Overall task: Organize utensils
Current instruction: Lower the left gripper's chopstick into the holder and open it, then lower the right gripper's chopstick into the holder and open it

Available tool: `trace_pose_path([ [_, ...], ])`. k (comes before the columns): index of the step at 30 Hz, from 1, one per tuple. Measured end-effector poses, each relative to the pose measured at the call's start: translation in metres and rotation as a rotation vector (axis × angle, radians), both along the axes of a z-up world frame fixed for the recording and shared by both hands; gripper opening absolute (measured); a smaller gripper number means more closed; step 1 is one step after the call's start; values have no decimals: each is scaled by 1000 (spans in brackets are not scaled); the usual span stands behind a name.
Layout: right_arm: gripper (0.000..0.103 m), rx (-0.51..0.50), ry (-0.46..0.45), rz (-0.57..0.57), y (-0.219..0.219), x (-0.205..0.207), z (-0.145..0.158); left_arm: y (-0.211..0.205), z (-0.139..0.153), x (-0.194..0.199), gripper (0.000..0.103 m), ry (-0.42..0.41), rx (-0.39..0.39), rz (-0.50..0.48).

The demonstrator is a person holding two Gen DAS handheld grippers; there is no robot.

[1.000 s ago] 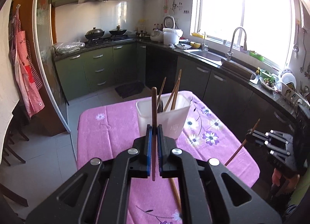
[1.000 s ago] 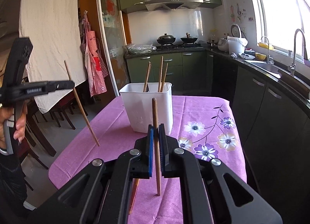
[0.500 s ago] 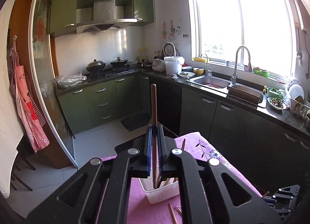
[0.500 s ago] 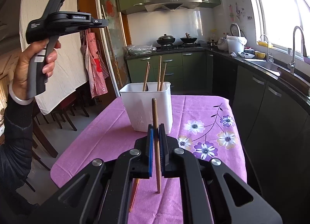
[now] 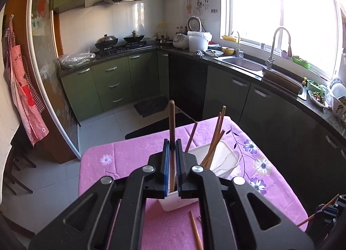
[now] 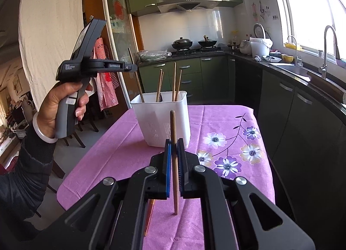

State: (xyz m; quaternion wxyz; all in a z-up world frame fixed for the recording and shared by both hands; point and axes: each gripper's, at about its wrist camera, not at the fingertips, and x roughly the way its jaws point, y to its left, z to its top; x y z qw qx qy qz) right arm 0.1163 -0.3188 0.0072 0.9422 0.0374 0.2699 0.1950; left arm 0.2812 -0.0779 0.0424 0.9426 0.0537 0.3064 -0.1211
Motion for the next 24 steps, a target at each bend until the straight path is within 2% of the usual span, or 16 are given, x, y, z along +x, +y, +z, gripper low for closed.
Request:
trace_pose_path([
  [1,6,-3,1,4,1,2,2,0,-4,-3,12,7,1,-2],
  [2,6,-7,-2,6,2,4,5,1,-7,-6,26,12,3,-1],
  [3,6,-14,-10,8,4,7,9,2,-10,-10,45,11,1,-1],
  [5,6,-8,-26,20,7,13,20,5,-11,-21,55,-3,-10,-5],
  [8,6,16,-70,34,9,24,43,11,-9,-47,61,-30,-32,-6],
  [10,6,52,-116,46,11,34,66,20,-7,-67,81,-59,-60,10],
  [11,6,68,-137,51,13,40,77,24,-7,-79,85,-77,-69,23],
  [17,6,150,-272,-9,20,83,131,38,-20,-131,88,-109,-66,60],
  [21,6,176,-290,-48,20,109,141,48,-35,-145,89,-67,-91,72],
  [24,6,177,-290,-77,22,134,140,51,-48,-148,89,-32,-74,75],
])
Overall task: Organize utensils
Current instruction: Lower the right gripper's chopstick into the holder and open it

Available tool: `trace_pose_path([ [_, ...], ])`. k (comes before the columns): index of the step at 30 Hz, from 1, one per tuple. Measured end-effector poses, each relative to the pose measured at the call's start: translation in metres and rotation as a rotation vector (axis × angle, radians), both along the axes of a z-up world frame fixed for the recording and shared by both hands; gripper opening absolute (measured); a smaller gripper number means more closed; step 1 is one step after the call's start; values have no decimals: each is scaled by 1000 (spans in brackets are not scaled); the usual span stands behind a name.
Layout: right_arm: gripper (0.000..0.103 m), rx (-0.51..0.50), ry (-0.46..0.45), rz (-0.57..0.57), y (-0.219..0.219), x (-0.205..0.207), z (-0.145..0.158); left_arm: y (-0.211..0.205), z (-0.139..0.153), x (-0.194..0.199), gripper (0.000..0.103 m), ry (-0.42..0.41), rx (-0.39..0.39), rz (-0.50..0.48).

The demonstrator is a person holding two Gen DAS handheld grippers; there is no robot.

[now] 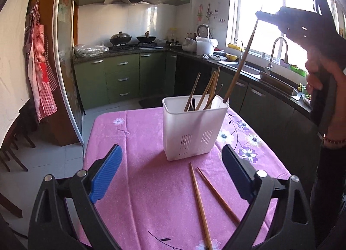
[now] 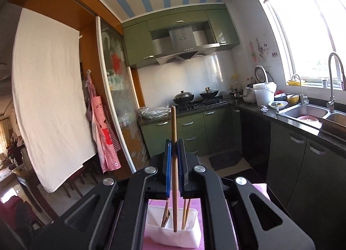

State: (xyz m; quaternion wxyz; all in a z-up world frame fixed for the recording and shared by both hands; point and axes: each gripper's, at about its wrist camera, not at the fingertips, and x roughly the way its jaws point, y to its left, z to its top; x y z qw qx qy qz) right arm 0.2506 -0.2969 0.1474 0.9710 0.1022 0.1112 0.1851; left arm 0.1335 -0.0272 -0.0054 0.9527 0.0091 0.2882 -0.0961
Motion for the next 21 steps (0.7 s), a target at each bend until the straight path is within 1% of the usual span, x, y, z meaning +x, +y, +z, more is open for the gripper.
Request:
trace_pose_path([
  [5,6,-17,43,-26,6,36,-19,-7,-11,3,89,20,22,-9],
  [7,6,-31,87,-21,10,47,-35,-11,-12,5,89,18,26,-10],
  [10,6,-61,137,-14,18,57,-61,-19,-12,7,89,11,56,-1],
  [13,6,-92,193,-3,27,62,-87,-25,-15,8,89,22,69,-9],
  [16,8,-139,243,12,35,67,-104,-30,-18,9,89,32,79,-16],
  [17,16,-160,259,22,39,66,-108,-31,-19,10,89,35,82,-18],
  [18,22,-172,264,30,42,64,-109,-33,-20,10,89,39,84,-22],
  [19,28,-182,251,28,42,57,-108,-35,-21,10,89,41,87,-24],
  [21,28,-193,191,16,39,35,-98,-36,-23,11,89,48,90,-27],
])
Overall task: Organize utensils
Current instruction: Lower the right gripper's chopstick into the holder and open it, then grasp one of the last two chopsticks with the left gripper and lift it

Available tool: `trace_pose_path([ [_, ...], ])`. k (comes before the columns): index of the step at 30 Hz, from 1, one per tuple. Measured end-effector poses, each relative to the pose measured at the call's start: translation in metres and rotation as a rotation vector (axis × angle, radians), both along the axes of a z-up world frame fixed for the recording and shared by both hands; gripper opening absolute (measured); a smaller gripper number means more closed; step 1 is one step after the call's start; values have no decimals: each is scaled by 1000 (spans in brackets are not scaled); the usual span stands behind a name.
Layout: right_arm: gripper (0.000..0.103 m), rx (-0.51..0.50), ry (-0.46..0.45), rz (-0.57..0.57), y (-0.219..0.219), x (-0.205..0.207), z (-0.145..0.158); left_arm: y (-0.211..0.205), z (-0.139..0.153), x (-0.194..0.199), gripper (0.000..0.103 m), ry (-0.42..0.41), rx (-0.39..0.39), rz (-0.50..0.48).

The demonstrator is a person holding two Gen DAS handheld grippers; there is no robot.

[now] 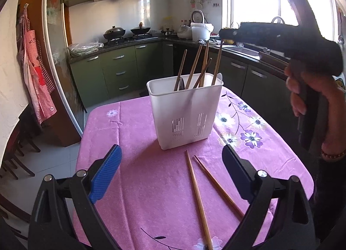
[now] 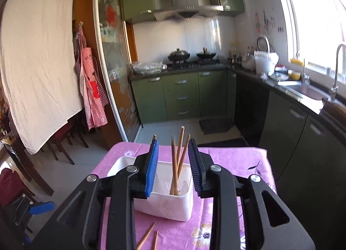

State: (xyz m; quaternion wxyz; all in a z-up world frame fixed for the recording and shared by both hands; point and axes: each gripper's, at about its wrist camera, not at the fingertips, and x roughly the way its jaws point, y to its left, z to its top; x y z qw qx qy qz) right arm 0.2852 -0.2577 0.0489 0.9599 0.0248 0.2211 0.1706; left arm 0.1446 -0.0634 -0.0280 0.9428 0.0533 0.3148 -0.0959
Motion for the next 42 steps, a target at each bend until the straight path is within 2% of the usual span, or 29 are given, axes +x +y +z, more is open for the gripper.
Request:
trace_pose_path([
  [3,30,36,-65,12,-14,-43,10,-1,-4,3,89,22,-14,-8],
  [6,36,51,-73,10,-28,-82,-5,-3,-15,13,89,77,-28,-11],
  [11,36,-38,82,-59,-40,-110,-72,-13,-51,44,89,255,-55,-35],
  [13,36,-40,150,-87,-48,-109,-99,-19,-66,55,76,311,-58,-36],
  [18,36,0,264,-106,-66,-103,-141,-33,-96,77,63,413,-24,-19],
  [19,36,5,274,-105,-68,-103,-146,-36,-101,80,56,427,-13,-16],
  [23,36,18,291,-95,-72,-103,-154,-45,-113,92,52,460,18,1],
  [27,36,32,293,-87,-72,-101,-150,-51,-122,100,35,496,54,8],
  [33,36,52,299,-94,-79,-100,-147,-58,-131,104,31,522,87,6],
  [35,36,60,301,-97,-81,-100,-147,-61,-131,106,28,523,84,7],
  [37,36,66,306,-98,-83,-99,-147,-61,-131,110,13,521,81,10],
  [38,37,69,308,-98,-83,-99,-148,-61,-131,112,10,520,77,12],
  [42,37,79,318,-94,-84,-100,-149,-62,-132,118,7,519,63,13],
])
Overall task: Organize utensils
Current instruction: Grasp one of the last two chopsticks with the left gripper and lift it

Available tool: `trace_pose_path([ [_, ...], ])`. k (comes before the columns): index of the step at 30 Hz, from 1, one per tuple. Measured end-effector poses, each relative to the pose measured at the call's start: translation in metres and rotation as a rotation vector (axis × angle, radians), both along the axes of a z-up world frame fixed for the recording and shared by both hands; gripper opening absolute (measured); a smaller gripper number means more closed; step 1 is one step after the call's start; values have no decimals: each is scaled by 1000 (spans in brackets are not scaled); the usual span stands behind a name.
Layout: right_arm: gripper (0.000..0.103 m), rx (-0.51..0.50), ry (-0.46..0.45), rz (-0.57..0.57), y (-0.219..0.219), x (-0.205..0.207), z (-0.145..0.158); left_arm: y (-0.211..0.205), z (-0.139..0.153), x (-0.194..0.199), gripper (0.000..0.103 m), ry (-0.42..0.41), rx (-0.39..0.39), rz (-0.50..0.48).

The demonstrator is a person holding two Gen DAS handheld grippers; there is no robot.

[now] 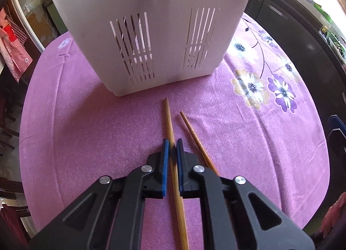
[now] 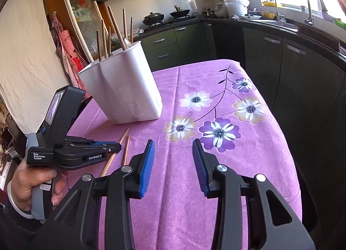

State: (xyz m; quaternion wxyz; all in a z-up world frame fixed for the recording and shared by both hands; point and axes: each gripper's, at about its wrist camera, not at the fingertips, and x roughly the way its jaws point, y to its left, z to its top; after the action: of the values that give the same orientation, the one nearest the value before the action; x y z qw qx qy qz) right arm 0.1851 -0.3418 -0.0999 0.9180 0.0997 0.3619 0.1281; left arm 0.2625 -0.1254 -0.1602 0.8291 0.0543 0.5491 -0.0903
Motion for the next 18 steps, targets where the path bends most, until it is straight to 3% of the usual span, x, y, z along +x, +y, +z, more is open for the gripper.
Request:
trace_pose_path([
  [7,37,3,-3,2,1,-5,3,15,16,-17,7,-64,-47,12],
  [18,39,-8,-12,9,5,-10,10,57,109,-82,6,-324,-132,19],
])
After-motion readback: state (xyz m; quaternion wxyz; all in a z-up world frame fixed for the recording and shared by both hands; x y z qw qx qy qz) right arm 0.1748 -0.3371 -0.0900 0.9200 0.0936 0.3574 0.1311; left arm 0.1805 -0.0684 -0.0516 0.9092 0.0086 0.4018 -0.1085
